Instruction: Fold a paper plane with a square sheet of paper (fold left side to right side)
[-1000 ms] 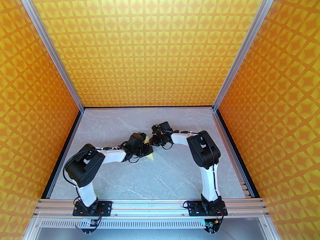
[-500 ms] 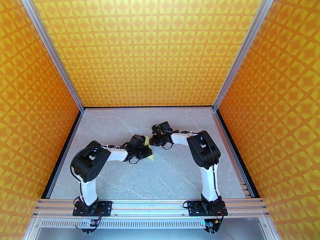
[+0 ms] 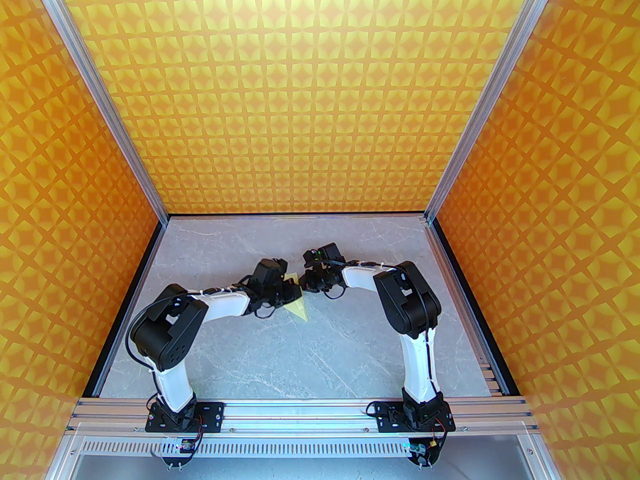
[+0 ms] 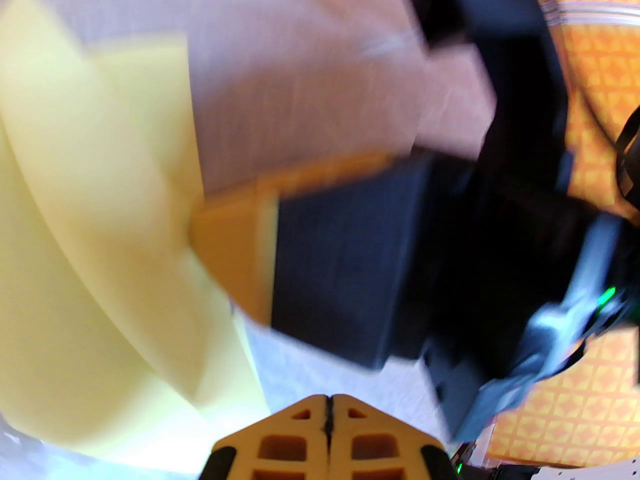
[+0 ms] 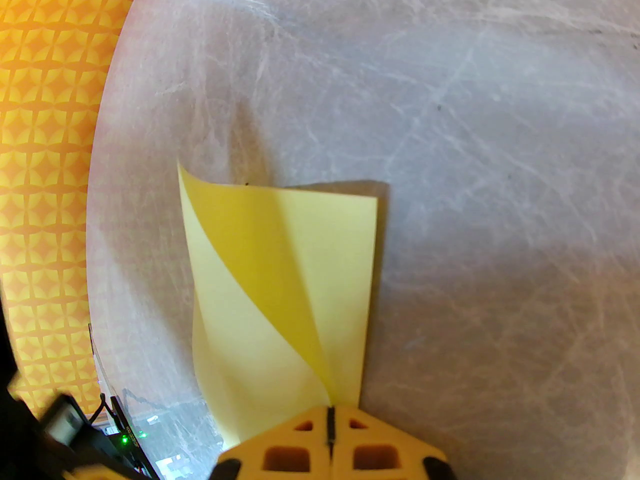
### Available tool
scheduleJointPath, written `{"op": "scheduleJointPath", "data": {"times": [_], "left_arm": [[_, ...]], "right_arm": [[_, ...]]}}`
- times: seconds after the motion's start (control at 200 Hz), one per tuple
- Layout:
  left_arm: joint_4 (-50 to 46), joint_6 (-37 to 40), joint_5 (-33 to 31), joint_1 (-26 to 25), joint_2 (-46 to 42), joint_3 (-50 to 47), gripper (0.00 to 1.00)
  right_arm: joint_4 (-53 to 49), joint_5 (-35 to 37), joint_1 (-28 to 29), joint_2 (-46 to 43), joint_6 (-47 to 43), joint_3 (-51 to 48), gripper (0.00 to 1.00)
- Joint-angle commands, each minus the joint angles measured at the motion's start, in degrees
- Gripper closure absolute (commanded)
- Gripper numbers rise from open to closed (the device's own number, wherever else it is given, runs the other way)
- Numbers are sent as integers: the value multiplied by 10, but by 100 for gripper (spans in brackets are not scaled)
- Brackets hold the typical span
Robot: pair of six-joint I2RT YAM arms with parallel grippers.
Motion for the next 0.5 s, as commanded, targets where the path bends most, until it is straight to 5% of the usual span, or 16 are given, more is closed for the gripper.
{"op": "scheduleJointPath", "data": {"times": [0.0,0.495], "left_arm": [[-33,28,5,15,11,16,98],[-72,62,10,35,72,88,98]], "right_arm": [[-10,12,5,17,-6,-3,100],[-10,13,8,16,-5,-6,100]]}}
